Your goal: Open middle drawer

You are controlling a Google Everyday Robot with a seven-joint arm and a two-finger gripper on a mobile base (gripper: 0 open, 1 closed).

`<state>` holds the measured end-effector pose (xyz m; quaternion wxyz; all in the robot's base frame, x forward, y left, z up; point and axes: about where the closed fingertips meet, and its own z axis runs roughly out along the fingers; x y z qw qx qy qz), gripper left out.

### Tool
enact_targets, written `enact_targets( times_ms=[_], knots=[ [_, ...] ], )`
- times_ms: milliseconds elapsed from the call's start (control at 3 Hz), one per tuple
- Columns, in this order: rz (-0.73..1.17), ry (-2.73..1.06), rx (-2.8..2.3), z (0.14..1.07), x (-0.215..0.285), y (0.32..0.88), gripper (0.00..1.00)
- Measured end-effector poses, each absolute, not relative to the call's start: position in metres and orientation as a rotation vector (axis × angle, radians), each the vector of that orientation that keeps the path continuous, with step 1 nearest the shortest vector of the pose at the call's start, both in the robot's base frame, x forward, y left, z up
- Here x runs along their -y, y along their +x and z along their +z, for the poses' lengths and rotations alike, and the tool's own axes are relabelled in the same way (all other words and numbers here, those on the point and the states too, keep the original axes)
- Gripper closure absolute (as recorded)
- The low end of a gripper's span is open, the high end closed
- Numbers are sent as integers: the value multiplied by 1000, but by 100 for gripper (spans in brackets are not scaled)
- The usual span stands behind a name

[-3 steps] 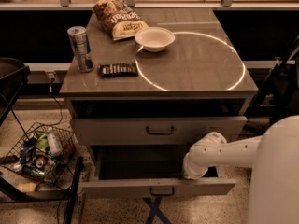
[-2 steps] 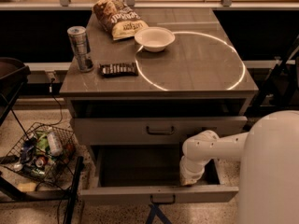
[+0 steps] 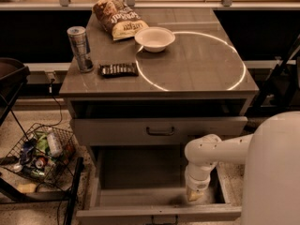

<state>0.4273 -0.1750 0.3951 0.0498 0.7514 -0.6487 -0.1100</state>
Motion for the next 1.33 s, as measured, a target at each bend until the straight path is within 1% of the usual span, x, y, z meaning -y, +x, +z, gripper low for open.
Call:
enact_targets(
  times_ms=[333,667,1000,1333],
  knots=[
    [-386,2198,2032,405,184,382,100],
    [-403,2165,2055,411,186,369,100],
    [-403,2165,2055,415,186,369,100],
    [-407,2163,2053,414,186,367,78]
  ],
)
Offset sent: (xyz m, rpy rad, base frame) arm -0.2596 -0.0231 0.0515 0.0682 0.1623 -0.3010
